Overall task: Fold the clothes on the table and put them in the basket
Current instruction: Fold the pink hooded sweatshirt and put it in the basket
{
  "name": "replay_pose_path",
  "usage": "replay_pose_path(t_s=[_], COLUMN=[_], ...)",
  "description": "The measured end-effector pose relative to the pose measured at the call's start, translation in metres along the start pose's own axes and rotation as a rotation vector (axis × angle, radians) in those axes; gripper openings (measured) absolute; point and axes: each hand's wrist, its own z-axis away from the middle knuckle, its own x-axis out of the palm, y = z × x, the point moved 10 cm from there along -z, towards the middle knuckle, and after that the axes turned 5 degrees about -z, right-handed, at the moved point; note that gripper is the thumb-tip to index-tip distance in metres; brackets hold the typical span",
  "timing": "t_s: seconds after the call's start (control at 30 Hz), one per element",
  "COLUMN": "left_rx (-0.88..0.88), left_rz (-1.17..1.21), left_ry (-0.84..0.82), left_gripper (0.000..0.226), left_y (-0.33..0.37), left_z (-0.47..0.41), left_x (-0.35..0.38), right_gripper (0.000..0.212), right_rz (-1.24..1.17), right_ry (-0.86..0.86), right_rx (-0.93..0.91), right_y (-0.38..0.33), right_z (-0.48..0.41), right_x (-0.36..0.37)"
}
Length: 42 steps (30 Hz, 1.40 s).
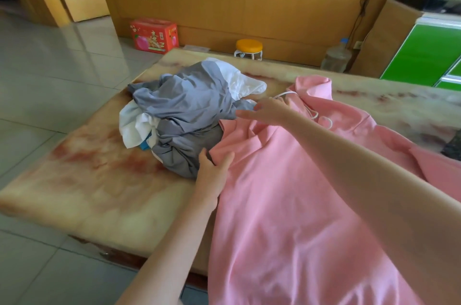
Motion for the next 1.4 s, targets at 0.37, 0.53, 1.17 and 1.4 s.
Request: replay_pose_path(t_s=[0.37, 0.53, 1.17, 1.4], left_rx=[0.196, 0.291, 0.133, 0.409], left_rz=[0.122, 0.246, 0.36, 0.011], left_ry=[-0.037, 0.022, 0.206, 0.247], left_gripper=[0.011, 0.04, 0.054, 0.028], left_y=[0.026, 0.053, 0.012, 0.037], left_z=[0.016, 0.026, 0.026, 0.038], left_x=[-0.011, -0.031, -0.069, -0.069], right_gripper=[0.026, 0.008, 0.029, 0.012], right_rz=[-0.423, -0.815, -0.257, -0.328], right_ry=[0.08, 0.158, -0.079, 0.143], right_rx=[-0.096, -0.447, -0.195, -0.222], right_y=[-0.01, -0.076, -0.041, -0.05], right_z=[0.004, 0.025, -0.007, -0.015], right_x=[-0.027, -0.069, 0.02, 0.006])
